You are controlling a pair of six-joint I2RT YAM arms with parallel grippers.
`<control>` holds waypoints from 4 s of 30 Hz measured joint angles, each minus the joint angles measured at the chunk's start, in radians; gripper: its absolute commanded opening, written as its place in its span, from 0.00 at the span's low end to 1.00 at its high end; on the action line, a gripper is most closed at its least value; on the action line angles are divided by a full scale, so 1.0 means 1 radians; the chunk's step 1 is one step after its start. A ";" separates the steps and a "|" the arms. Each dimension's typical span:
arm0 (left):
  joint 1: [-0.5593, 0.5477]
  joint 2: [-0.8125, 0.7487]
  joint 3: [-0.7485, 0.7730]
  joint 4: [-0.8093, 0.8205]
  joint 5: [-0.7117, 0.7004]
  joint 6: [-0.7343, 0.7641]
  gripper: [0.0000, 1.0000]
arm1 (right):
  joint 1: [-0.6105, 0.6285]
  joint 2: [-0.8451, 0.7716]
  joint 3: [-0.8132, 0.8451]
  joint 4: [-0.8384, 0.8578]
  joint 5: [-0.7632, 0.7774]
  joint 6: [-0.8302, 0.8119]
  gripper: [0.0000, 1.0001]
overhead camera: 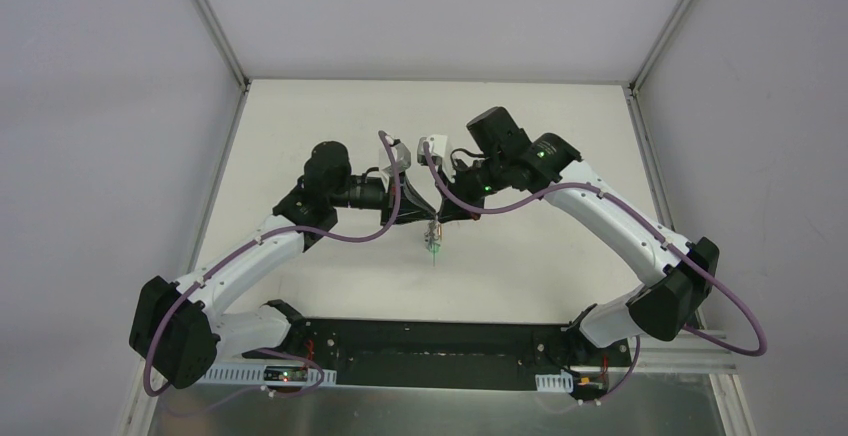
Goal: Put the keys on the keyring
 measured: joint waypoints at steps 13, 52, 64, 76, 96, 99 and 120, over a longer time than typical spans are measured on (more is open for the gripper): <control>0.000 -0.001 0.000 -0.005 0.009 -0.005 0.00 | -0.003 0.000 0.000 0.000 0.000 0.016 0.03; 0.000 -0.034 0.114 -0.171 -0.019 -0.123 0.00 | -0.211 -0.077 -0.244 0.322 -0.509 0.263 0.36; 0.000 -0.034 0.109 -0.121 -0.018 -0.166 0.00 | -0.198 -0.057 -0.244 0.344 -0.529 0.272 0.15; 0.001 -0.034 0.094 -0.095 -0.023 -0.179 0.00 | -0.196 -0.050 -0.244 0.344 -0.541 0.273 0.00; 0.002 -0.034 0.043 0.054 0.000 -0.294 0.00 | -0.178 -0.032 -0.248 0.355 -0.570 0.281 0.00; 0.002 -0.034 0.033 0.079 0.005 -0.306 0.00 | -0.178 -0.032 -0.248 0.355 -0.571 0.284 0.02; 0.003 -0.034 0.022 0.120 0.001 -0.326 0.00 | -0.210 -0.110 -0.198 0.310 -0.502 0.233 0.31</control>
